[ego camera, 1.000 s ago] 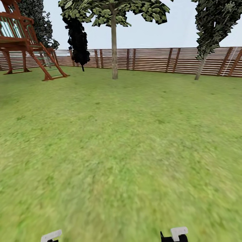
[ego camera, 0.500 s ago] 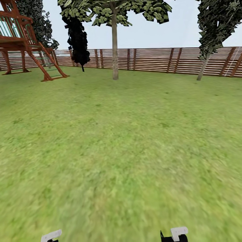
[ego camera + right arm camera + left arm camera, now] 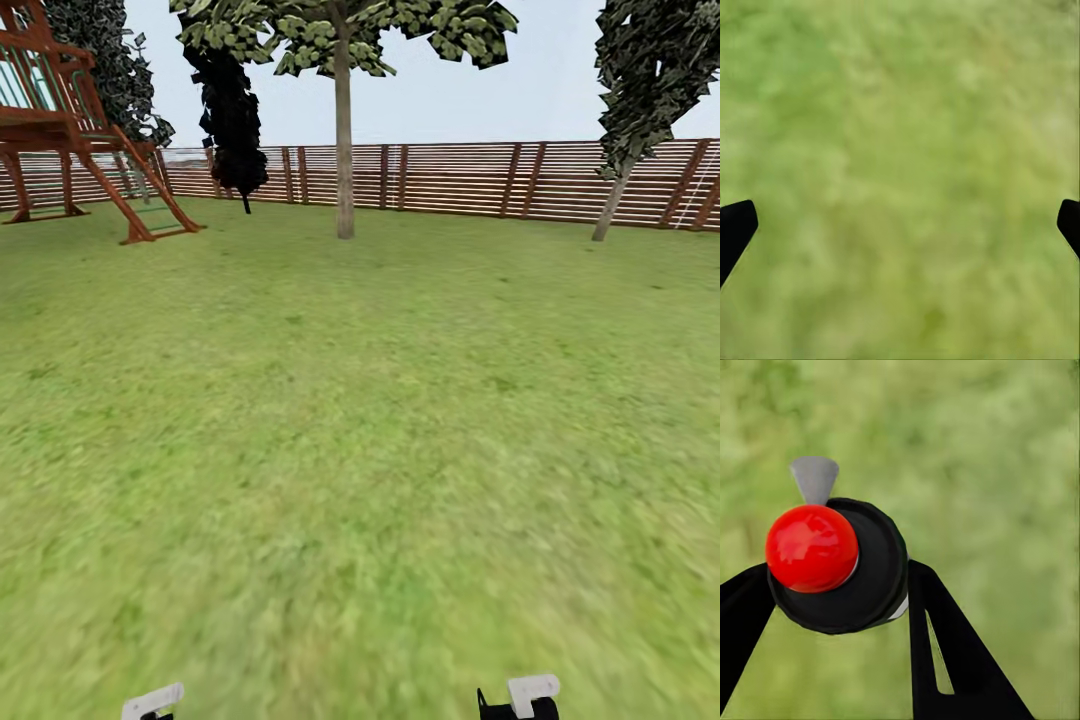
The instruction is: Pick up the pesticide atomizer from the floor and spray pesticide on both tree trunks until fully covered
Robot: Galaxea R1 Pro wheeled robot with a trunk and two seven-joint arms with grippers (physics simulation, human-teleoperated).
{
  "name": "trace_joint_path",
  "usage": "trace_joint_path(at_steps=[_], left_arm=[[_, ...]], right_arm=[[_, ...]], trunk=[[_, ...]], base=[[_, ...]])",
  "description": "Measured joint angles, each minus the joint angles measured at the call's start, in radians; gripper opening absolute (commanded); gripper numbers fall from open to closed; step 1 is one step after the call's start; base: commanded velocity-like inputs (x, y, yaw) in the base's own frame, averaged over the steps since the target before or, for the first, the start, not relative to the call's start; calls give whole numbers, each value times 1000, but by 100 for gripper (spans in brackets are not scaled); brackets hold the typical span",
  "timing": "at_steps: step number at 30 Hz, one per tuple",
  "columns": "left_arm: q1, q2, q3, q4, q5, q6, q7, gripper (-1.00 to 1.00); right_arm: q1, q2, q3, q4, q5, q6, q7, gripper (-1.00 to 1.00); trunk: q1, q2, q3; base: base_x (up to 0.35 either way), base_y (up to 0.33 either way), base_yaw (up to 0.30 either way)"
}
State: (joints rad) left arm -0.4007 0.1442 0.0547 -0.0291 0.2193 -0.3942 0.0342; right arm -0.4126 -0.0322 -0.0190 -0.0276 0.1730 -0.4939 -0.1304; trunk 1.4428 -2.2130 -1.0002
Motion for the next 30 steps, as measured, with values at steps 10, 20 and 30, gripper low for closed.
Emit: trace_joint_path(at_steps=[10, 20, 30], left_arm=[[0, 0, 0, 0, 0, 0, 1, -100], [0, 0, -1, 0, 0, 0, 0, -100], [0, 0, -1, 0, 0, 0, 0, -100]], right_arm=[[0, 0, 0, 0, 0, 0, 0, 100], [0, 0, 0, 0, 0, 0, 0, 100], [0, 0, 0, 0, 0, 0, 0, 100]], trunk=[[0, 0, 0], [0, 0, 0], [0, 0, 0]], base=[[339, 113, 0], [339, 113, 0], [339, 113, 0]])
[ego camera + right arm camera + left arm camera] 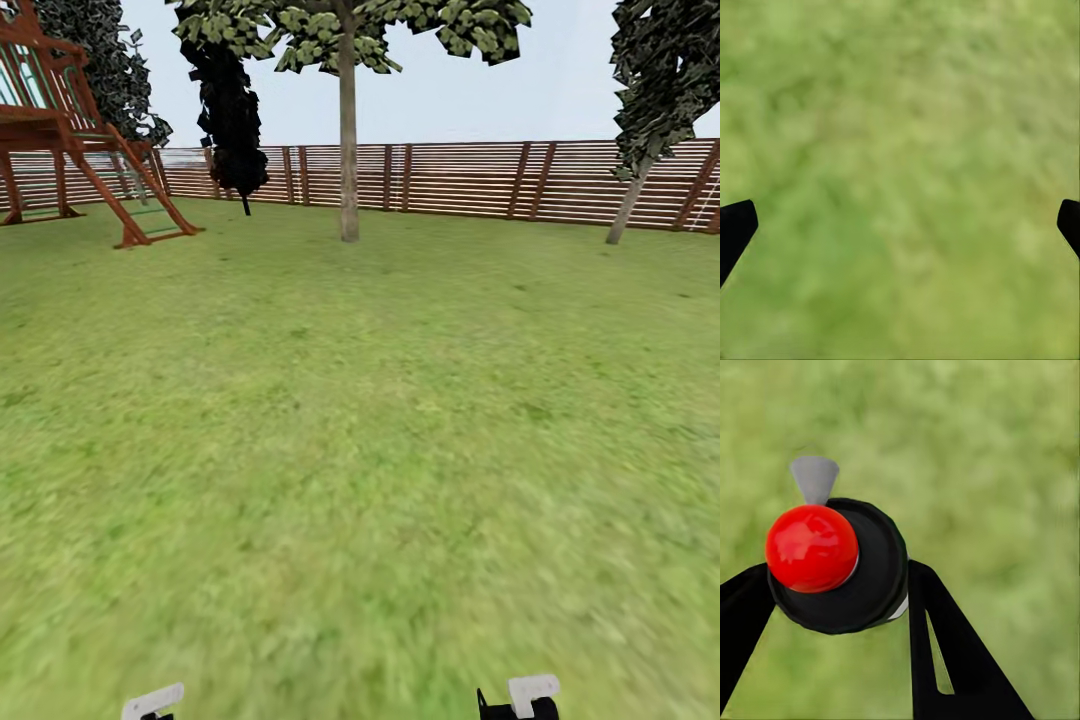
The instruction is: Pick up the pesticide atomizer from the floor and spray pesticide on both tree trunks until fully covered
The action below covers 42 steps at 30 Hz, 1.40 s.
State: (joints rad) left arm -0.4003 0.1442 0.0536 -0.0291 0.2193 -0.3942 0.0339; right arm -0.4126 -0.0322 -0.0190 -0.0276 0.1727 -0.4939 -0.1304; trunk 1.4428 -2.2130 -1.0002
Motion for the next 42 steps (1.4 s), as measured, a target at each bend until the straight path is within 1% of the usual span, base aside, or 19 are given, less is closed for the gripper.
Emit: trace_joint_path(at_steps=[42], left_arm=[[0, 0, 0, 0, 0, -1, 0, -100]], right_arm=[[0, 0, 0, 0, 0, 0, 0, 100]], trunk=[[0, 0, 0]], base=[[339, 113, 0]])
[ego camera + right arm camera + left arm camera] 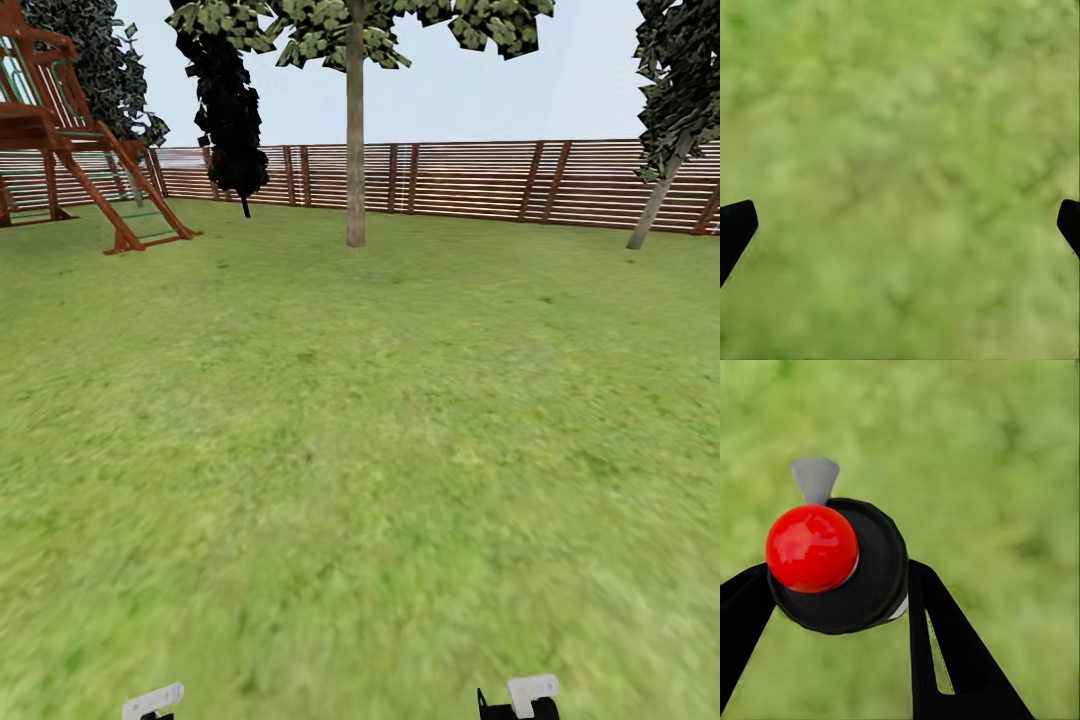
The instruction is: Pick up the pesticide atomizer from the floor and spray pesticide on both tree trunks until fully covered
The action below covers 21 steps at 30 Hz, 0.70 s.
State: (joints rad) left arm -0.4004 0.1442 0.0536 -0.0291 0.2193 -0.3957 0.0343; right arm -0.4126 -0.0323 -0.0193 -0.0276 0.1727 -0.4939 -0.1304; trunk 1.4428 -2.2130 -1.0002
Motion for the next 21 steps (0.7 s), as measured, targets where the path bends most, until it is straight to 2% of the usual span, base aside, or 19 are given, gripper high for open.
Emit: trace_joint_path(at_steps=[21], left_arm=[[0, 0, 0, 0, 0, 0, 0, -100]], right_arm=[[0, 0, 0, 0, 1, 0, 0, 100]], trunk=[[0, 0, 0]], base=[[339, 113, 0]])
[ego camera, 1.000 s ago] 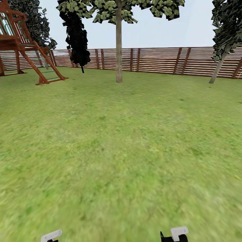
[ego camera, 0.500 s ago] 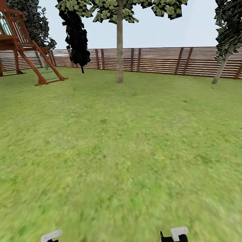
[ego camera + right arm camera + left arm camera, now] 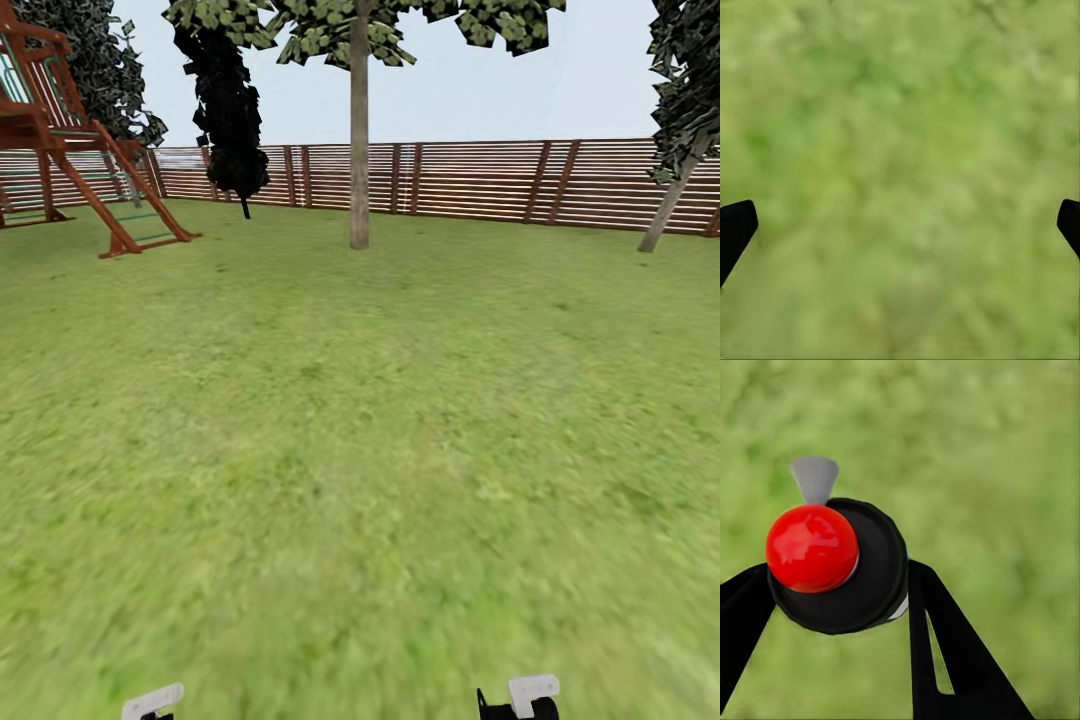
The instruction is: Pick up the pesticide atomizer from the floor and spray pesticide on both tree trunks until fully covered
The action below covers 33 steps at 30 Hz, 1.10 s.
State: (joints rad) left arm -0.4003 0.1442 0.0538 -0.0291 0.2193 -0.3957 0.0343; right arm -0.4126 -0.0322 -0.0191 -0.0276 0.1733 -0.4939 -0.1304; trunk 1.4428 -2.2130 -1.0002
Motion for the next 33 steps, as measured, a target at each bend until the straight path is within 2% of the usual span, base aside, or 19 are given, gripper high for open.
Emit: trace_joint_path(at_steps=[33], left_arm=[[0, 0, 0, 0, 0, 0, 0, -100]], right_arm=[[0, 0, 0, 0, 0, 0, 0, 100]], trunk=[[0, 0, 0]], base=[[339, 113, 0]])
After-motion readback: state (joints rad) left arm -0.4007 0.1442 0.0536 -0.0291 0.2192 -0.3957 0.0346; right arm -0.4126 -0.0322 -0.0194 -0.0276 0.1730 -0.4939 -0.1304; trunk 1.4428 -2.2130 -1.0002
